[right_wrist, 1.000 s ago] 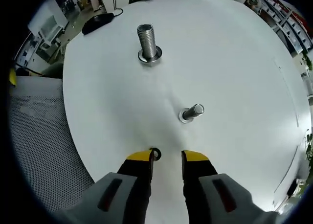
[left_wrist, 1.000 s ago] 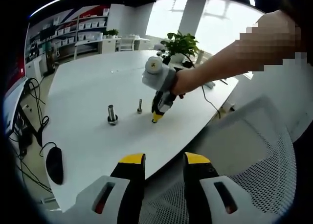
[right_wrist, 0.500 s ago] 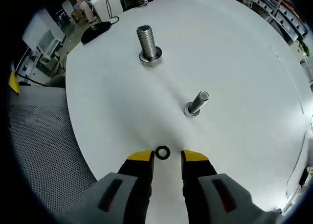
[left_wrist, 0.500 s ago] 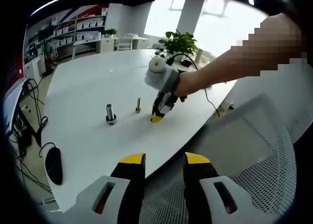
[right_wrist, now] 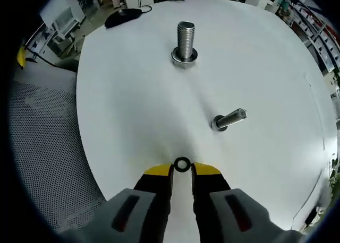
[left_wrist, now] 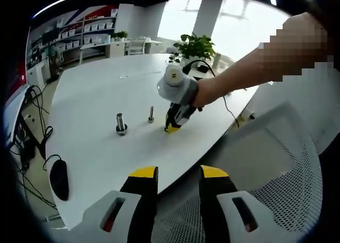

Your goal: Place the washer onto the threaded stud by aligning its center hole with the stud, sliding it down to the base, and recovering from edge contact or off-axis alignment until the washer reaches the visible bottom stop.

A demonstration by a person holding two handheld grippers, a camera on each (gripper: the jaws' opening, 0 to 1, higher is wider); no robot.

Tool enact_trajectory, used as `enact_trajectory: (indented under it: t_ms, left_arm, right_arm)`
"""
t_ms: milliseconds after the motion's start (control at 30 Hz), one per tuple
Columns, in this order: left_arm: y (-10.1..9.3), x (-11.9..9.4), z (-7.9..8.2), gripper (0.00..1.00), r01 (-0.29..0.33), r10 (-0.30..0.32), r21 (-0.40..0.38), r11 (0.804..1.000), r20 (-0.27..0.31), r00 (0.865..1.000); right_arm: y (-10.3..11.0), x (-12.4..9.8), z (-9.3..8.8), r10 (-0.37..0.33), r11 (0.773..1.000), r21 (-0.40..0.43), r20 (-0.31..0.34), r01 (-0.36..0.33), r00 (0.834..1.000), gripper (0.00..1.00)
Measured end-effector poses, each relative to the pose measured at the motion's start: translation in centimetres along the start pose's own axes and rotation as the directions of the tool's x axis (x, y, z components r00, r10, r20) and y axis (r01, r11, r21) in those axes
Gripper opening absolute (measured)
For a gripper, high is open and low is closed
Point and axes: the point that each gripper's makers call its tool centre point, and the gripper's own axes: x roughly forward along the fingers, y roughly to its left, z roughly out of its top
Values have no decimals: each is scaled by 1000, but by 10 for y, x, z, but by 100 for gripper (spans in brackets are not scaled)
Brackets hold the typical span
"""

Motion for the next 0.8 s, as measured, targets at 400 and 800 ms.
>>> enact_trajectory:
  t_ms: [400,800]
  left_arm:
    - [0,0,0,28,-6,6,0,1000,-4,1000]
    - [4,-1,-1,28,-23,23,-4,1000,4,1000]
  right_arm:
    - [3,-6,-4,-22,999,39,-103,26,994,15]
    - [6,-11,-1,-140,950,303,190,77,972,14]
